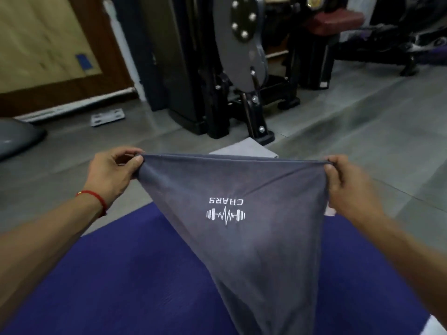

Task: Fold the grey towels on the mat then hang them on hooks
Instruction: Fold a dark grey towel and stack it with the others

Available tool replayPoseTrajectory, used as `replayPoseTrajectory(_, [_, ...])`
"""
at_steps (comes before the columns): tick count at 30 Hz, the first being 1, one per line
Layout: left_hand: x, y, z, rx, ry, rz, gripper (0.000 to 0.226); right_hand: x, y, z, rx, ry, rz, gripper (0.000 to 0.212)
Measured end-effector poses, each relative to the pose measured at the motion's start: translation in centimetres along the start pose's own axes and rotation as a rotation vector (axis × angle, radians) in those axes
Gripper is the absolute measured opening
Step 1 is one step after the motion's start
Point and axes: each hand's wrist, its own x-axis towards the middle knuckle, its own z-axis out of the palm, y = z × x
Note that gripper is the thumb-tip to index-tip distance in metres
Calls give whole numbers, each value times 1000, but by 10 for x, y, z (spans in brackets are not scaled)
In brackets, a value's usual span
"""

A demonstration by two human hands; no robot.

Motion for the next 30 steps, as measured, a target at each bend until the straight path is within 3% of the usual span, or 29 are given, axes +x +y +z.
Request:
replayPoseTrajectory(4, [-28, -16, -114, 108, 127, -20, 33, 24, -91, 22, 71, -44, -145, 15])
replayPoseTrajectory(9, [-62, -22, -211, -4, 331, -161, 6, 38, -190, 48, 70, -128, -280, 16])
replayPoseTrajectory(13, [-87, -33, -261, 115, 363, -223, 5, 36, -236, 78, 31, -183, -313, 19])
replayPoseTrajectory(16, [-93, -46, -272, 137, 361, -309, 10, 42, -253, 113, 71, -199, -305, 18])
replayPoseTrajectory(21, [-69, -92, -267, -80, 420, -442, 9, 68, -264, 192, 388, -391, -129, 13])
replayPoseTrajectory(24, [-42, -102, -263, -112, 486, -421, 18, 91, -274, 218, 475, -372, -73, 12])
replayPoseTrajectory(30, [-26, -72, -256, -192, 539, -276, 21, 114, -282, 219, 635, -294, -138, 15])
